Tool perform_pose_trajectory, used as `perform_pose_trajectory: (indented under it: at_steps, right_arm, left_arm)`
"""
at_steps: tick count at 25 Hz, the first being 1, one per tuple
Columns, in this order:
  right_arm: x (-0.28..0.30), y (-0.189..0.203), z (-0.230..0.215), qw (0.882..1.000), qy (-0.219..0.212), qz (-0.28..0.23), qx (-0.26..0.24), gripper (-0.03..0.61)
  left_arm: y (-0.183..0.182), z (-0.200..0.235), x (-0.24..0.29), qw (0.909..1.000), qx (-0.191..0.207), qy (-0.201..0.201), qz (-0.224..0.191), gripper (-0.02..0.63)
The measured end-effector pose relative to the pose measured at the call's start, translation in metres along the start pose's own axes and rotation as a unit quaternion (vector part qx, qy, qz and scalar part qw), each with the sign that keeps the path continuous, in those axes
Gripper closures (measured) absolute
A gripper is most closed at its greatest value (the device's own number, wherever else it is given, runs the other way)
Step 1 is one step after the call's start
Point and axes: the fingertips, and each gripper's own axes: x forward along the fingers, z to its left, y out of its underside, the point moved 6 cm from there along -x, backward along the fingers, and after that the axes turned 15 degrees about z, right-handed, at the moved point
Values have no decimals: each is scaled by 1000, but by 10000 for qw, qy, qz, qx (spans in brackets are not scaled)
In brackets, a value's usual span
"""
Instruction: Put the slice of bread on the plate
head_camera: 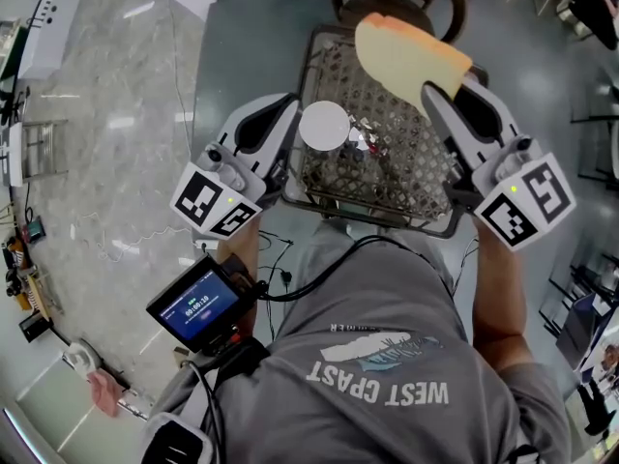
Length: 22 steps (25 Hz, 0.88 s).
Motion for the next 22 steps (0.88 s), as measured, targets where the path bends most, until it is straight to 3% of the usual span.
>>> perform_pose_trajectory:
  at_steps: [22]
  right_arm:
    - [45, 29, -22, 9988, -125, 380, 272, 489]
  left_arm:
    - [25, 13, -6, 9993, -293, -154, 181, 607]
